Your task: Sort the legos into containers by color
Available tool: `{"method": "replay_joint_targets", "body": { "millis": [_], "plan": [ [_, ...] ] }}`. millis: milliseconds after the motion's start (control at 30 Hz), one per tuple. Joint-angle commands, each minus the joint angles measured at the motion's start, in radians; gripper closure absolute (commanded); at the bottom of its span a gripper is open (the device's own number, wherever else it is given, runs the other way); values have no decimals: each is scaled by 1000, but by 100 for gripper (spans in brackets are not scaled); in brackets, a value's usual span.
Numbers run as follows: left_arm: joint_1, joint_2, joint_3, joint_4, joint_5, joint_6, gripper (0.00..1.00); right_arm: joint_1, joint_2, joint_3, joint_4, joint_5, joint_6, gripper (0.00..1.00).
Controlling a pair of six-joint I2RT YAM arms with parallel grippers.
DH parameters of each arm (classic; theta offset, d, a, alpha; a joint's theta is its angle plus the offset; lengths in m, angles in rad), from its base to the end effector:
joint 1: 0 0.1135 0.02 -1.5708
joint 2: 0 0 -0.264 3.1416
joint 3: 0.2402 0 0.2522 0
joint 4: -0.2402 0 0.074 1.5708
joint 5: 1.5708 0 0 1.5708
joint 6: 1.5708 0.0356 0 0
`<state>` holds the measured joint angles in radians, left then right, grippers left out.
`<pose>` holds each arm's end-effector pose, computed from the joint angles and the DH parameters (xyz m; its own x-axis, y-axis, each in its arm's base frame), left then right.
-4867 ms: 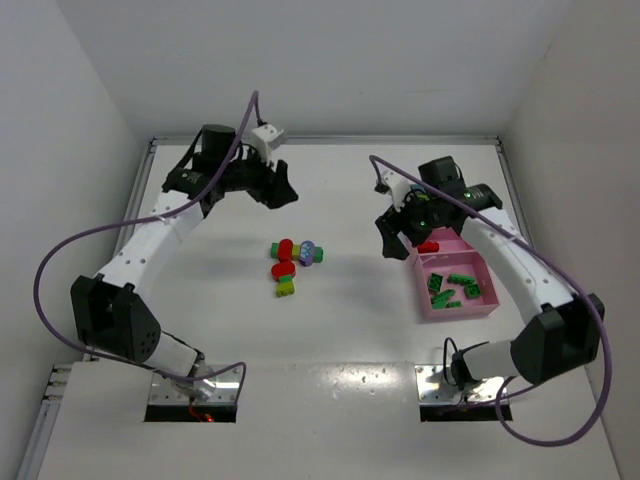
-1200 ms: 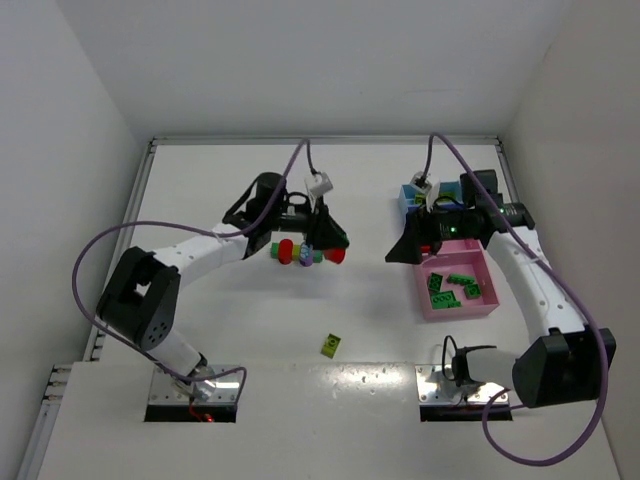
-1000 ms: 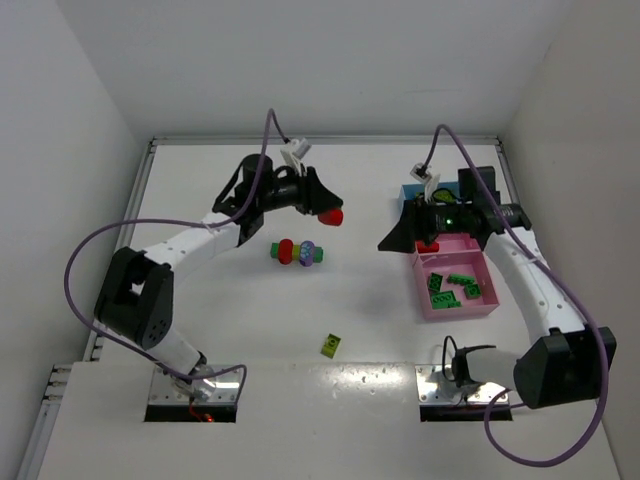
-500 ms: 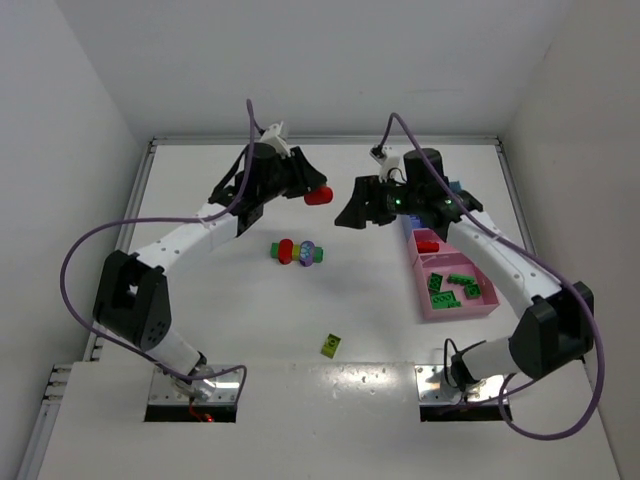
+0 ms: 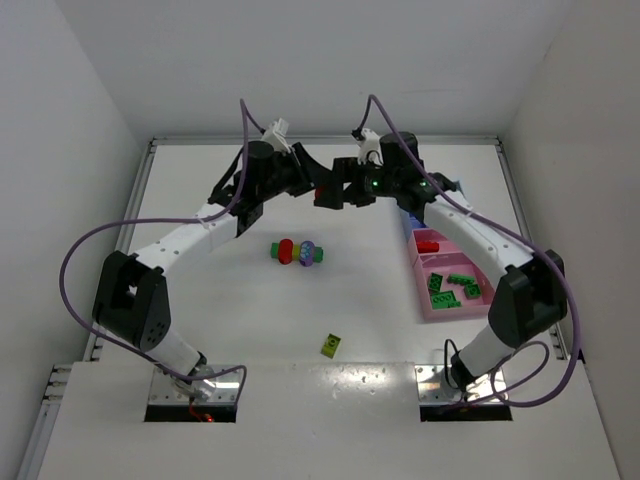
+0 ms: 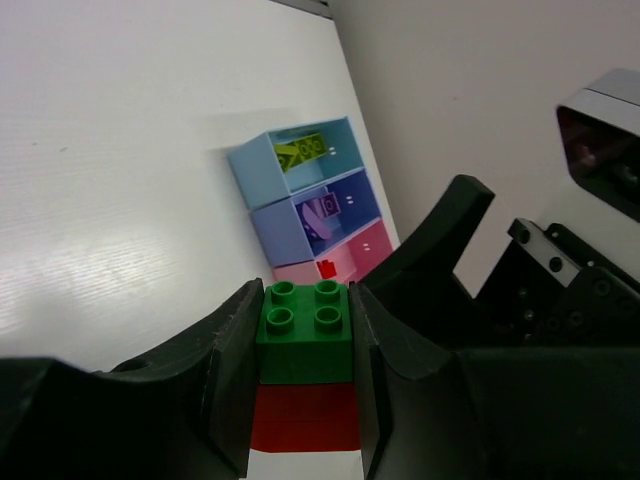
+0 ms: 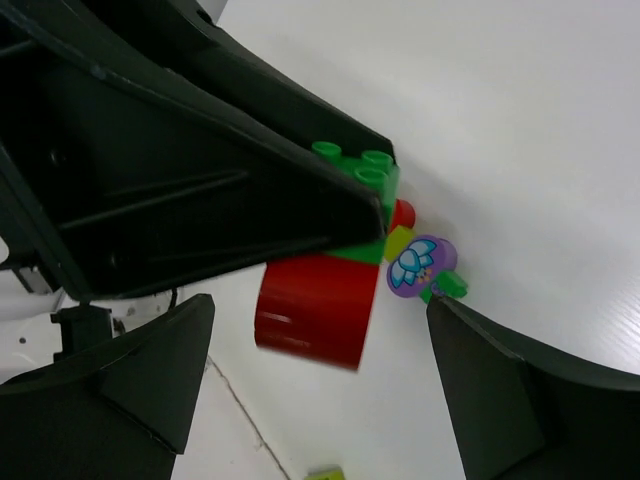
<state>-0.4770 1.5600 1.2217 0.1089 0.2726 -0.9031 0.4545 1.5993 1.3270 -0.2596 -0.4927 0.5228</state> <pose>0.3275 -0.1800 0.3282 -0.6552 -0.5127 -0.5549 0.2594 0.5372 -0.8026 0.3254 0.1777 0.3159 -0.7708 0.1130 -0.6269 -0.4249 0.6420 0.6382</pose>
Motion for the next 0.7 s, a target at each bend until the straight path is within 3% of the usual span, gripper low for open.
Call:
{"method": "replay_joint_targets", "body": {
  "millis": [0, 100, 200, 233, 333, 500, 667],
  "plan": [
    [-6, -32, 4, 87, 63, -59, 100, 16, 19, 63, 63, 19, 16, 12],
    [-6, -32, 4, 98, 74, -68, 100, 26, 37, 74, 63, 43, 5, 14],
    [-6, -32, -5, 98, 74, -68, 100, 26, 37, 83, 63, 72, -9, 40],
    [-6, -32, -5, 98, 74, -68, 100, 35, 37, 83, 54, 89, -18, 59],
    [-6, -32, -5, 98, 50, -59, 100, 45, 25, 69, 54, 118, -46, 88],
    [-6, -23, 4, 85, -4, -14, 100, 55, -73, -34, 54, 129, -90, 100],
    [26, -23, 25, 57, -21, 70, 100, 55, -278, -213, 134, 10, -207, 100]
  ]
}}
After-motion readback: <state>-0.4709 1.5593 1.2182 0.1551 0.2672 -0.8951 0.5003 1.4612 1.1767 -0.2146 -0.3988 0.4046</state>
